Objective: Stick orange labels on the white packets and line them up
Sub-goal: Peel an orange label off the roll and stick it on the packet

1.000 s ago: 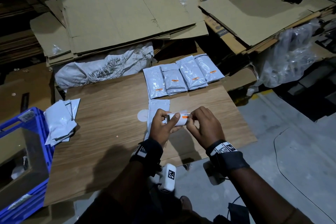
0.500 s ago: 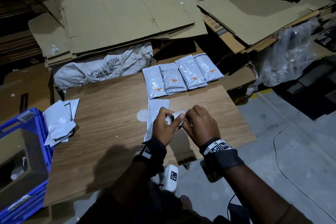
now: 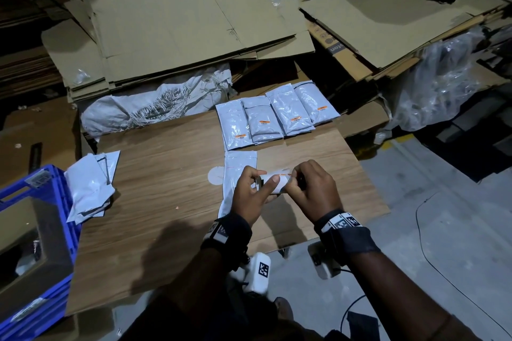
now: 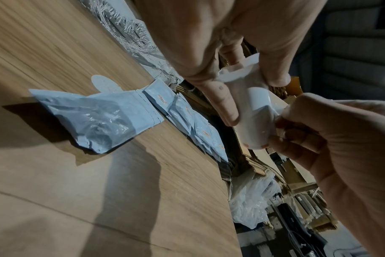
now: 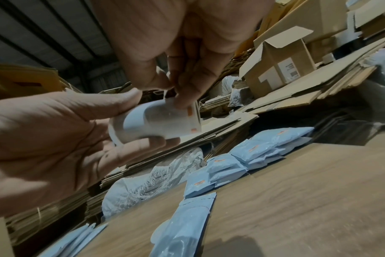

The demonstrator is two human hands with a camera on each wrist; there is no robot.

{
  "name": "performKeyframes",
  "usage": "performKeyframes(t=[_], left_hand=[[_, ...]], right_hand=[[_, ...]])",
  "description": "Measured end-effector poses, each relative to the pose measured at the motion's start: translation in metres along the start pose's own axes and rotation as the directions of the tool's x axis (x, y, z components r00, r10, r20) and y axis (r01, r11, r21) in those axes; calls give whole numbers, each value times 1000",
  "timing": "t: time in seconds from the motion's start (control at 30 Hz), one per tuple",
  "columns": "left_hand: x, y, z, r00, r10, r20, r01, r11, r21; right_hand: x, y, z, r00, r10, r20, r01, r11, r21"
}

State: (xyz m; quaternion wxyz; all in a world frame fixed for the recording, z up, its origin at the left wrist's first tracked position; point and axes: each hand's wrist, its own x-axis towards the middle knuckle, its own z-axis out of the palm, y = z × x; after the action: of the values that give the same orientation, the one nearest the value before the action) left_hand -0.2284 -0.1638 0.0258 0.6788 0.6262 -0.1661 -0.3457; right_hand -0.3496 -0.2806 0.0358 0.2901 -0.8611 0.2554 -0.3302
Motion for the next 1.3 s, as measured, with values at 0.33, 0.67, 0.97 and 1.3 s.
performKeyframes(t=[0.33,0.67,0.97,1.3], left_hand=[[2,4,3,1000,10,2,-10,1000,29],[9,-5,11,998,51,34,-55,988,145],[44,-36,19,994,95,60,-112,891,439],[73,-63,91,929,48,366,-298,683,667]], right_hand=[[-9,0,-2,999,47,8,-48,987,154],[-11,19,0,980,192,-47,-184,972,146],[-23,56,-20,787,614,-54,-476,661,581],[-58,102,-57,778,615,-129,-552,767,327]])
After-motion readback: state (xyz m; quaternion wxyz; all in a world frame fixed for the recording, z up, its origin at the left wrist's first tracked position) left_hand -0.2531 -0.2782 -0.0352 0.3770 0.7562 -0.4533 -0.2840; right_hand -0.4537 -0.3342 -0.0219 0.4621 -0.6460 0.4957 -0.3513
